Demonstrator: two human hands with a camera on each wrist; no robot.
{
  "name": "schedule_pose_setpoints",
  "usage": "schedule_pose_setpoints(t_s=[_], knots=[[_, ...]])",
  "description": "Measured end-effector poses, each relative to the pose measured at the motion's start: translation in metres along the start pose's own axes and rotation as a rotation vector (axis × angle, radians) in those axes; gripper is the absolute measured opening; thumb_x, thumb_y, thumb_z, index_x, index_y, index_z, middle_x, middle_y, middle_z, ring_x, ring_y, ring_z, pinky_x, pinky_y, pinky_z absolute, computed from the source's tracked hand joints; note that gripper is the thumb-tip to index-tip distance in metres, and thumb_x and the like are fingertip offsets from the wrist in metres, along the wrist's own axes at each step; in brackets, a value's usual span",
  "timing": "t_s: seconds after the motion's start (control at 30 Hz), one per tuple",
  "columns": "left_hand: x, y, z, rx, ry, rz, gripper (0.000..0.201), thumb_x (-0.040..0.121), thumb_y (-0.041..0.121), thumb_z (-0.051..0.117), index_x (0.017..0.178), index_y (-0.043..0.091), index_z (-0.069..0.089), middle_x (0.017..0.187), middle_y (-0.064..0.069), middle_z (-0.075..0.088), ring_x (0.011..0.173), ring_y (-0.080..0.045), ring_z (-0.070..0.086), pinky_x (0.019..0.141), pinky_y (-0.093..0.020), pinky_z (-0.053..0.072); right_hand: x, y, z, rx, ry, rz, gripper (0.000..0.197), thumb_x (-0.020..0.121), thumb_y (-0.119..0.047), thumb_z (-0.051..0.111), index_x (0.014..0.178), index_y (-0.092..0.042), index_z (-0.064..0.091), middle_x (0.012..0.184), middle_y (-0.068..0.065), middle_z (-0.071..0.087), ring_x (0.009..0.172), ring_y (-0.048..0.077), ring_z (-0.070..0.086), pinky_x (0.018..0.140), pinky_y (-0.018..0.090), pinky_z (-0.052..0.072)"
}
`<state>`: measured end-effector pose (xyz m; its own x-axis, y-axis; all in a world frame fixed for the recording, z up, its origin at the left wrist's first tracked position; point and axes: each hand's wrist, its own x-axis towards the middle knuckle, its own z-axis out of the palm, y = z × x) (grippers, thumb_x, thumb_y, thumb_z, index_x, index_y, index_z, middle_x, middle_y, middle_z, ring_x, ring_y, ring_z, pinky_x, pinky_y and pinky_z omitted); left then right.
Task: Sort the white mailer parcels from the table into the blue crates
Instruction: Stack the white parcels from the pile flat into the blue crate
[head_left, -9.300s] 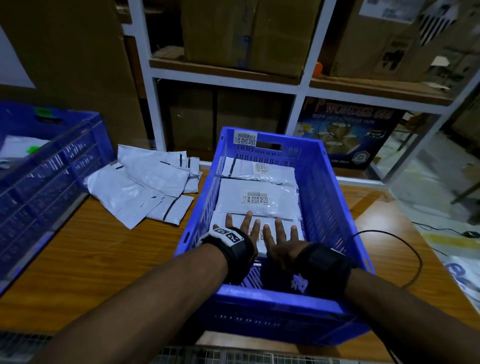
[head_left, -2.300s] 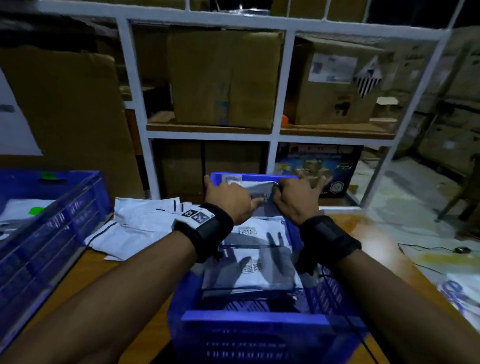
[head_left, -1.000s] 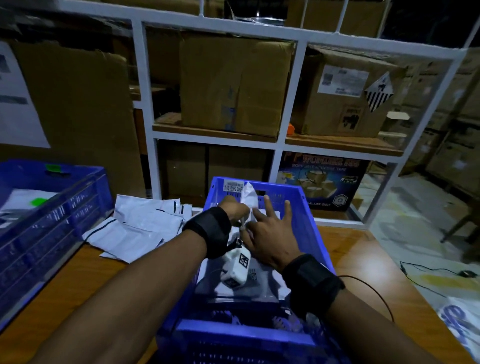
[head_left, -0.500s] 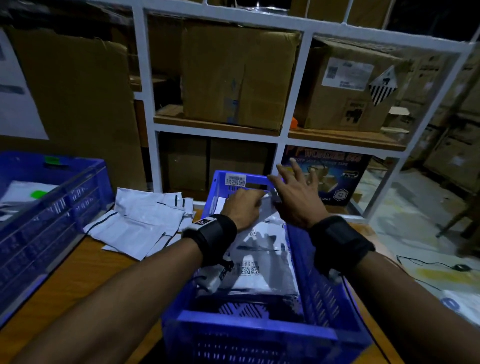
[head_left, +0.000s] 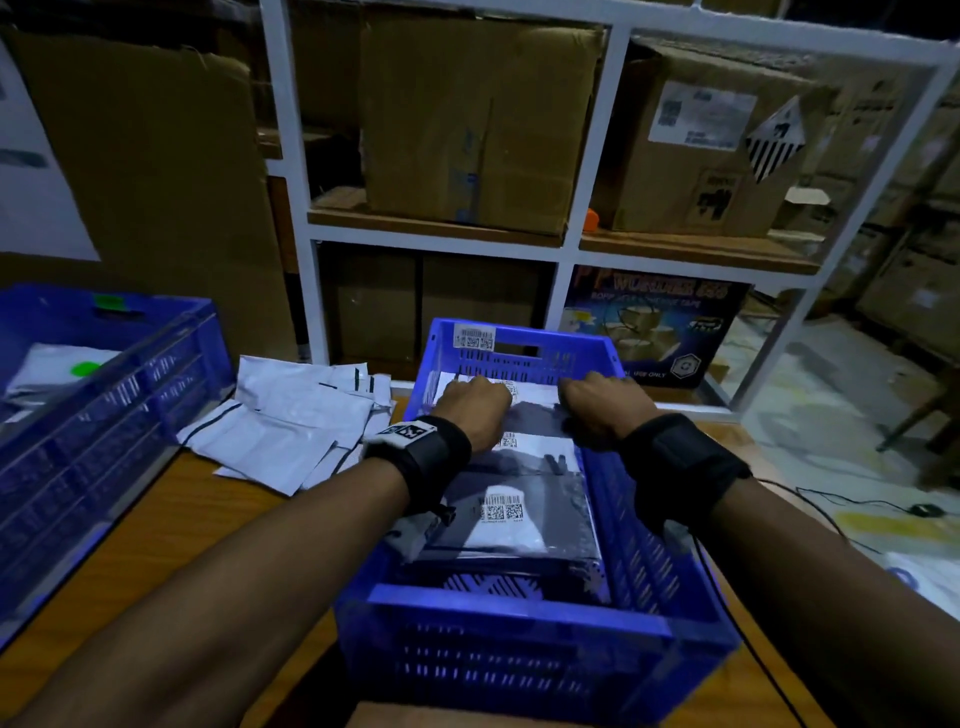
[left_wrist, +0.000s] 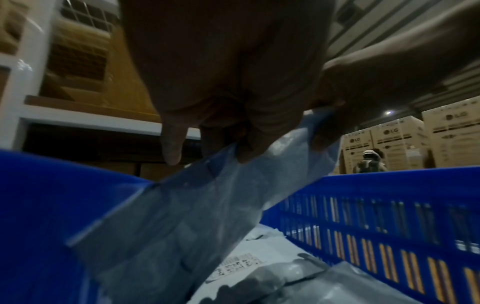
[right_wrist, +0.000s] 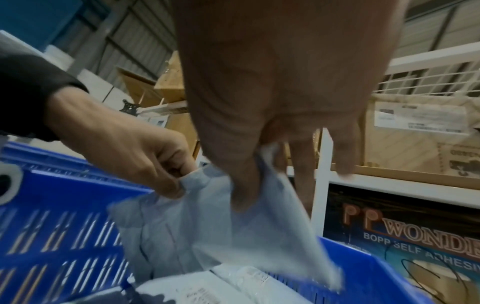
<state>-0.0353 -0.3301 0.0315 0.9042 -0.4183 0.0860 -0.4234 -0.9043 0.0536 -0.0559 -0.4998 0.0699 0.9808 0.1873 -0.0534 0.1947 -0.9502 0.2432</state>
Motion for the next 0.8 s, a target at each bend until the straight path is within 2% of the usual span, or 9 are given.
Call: schedule_pose_setpoints(t_s=[0.13,0.27,0.4,0.47,0.53,0.63,0.67,0.73,0.8], knots=[[-0.006,0.011,0.005,0.117,0.006,0.044,0.027,0.093,0.004,0.047,0.117,0.008,0.06,0.114,-0.019,0.062,0.113,-0.038,0.056,0.09,-0.04,0.041,0.005,-0.022,0.013,0.072,-0.182,0.01,0.057,0.087,-0.031,0.064,0.133,-0.012,0.037,0.133,0.018,0.051,0.119,0.037,0.055,0.091,0.045,0.046],[-0.012,0.013,0.007,0.164,-0.079,0.044,0.024,0.098,0.009,0.047,0.119,0.01,0.059,0.121,-0.016,0.06,0.12,-0.035,0.052,0.107,-0.043,0.032,0.008,-0.04,0.027,0.054,-0.265,-0.014,0.044,0.093,-0.027,0.057,0.134,-0.011,0.05,0.137,0.016,0.05,0.124,0.035,0.052,0.093,0.04,0.045],[-0.013,0.012,0.016,0.197,-0.184,0.088,0.021,0.099,0.009,0.047,0.114,0.012,0.062,0.116,-0.011,0.065,0.116,-0.033,0.058,0.119,-0.056,0.015,0.004,-0.043,0.041,-0.04,-0.15,-0.016,0.035,0.096,-0.025,0.054,0.128,-0.009,0.055,0.133,0.013,0.055,0.121,0.035,0.056,0.092,0.043,0.047],[-0.016,0.017,0.019,0.222,-0.278,0.102,0.024,0.101,0.007,0.042,0.115,0.008,0.061,0.12,-0.012,0.062,0.117,-0.034,0.056,0.118,-0.062,0.011,0.0,-0.047,0.052,-0.103,-0.142,-0.04,0.031,0.097,-0.023,0.051,0.125,-0.012,0.059,0.131,0.01,0.057,0.121,0.034,0.056,0.092,0.046,0.047],[-0.022,0.023,0.021,0.261,-0.419,0.107,0.026,0.101,0.005,0.041,0.121,0.006,0.058,0.125,-0.015,0.056,0.121,-0.037,0.052,0.115,-0.068,0.007,-0.005,-0.055,0.066,-0.132,-0.225,-0.073,0.031,0.098,-0.023,0.047,0.126,-0.016,0.06,0.133,0.009,0.056,0.124,0.033,0.054,0.093,0.045,0.045],[-0.027,0.027,0.028,0.276,-0.623,0.067,0.029,0.103,0.013,0.045,0.13,0.005,0.053,0.132,-0.017,0.052,0.13,-0.041,0.044,0.111,-0.075,0.0,-0.012,-0.065,0.082,-0.071,-0.292,-0.085,0.033,0.101,-0.029,0.045,0.126,-0.015,0.061,0.134,0.011,0.056,0.124,0.032,0.053,0.095,0.042,0.047],[-0.027,0.026,0.033,0.266,-0.663,0.04,0.038,0.102,0.016,0.05,0.138,0.005,0.047,0.142,-0.018,0.046,0.137,-0.043,0.036,0.11,-0.076,0.0,-0.014,-0.066,0.084,-0.037,-0.3,-0.076,0.034,0.101,-0.03,0.045,0.127,-0.013,0.059,0.135,0.012,0.055,0.124,0.032,0.052,0.098,0.042,0.046],[-0.027,0.023,0.045,0.23,-0.698,0.003,0.075,0.097,0.028,0.062,0.156,0.008,0.019,0.162,-0.018,0.017,0.149,-0.045,0.01,0.109,-0.076,-0.001,-0.016,-0.066,0.083,0.02,-0.334,-0.048,0.038,0.1,-0.031,0.047,0.131,-0.009,0.054,0.138,0.016,0.048,0.128,0.032,0.047,0.1,0.042,0.043],[-0.028,0.02,0.057,0.188,-0.696,0.013,0.102,0.092,0.042,0.066,0.158,0.017,-0.008,0.166,-0.011,-0.012,0.15,-0.045,-0.009,0.11,-0.076,-0.001,-0.015,-0.065,0.08,0.051,-0.417,-0.025,0.046,0.098,-0.034,0.052,0.136,-0.01,0.049,0.147,0.02,0.036,0.135,0.034,0.041,0.104,0.044,0.04]])
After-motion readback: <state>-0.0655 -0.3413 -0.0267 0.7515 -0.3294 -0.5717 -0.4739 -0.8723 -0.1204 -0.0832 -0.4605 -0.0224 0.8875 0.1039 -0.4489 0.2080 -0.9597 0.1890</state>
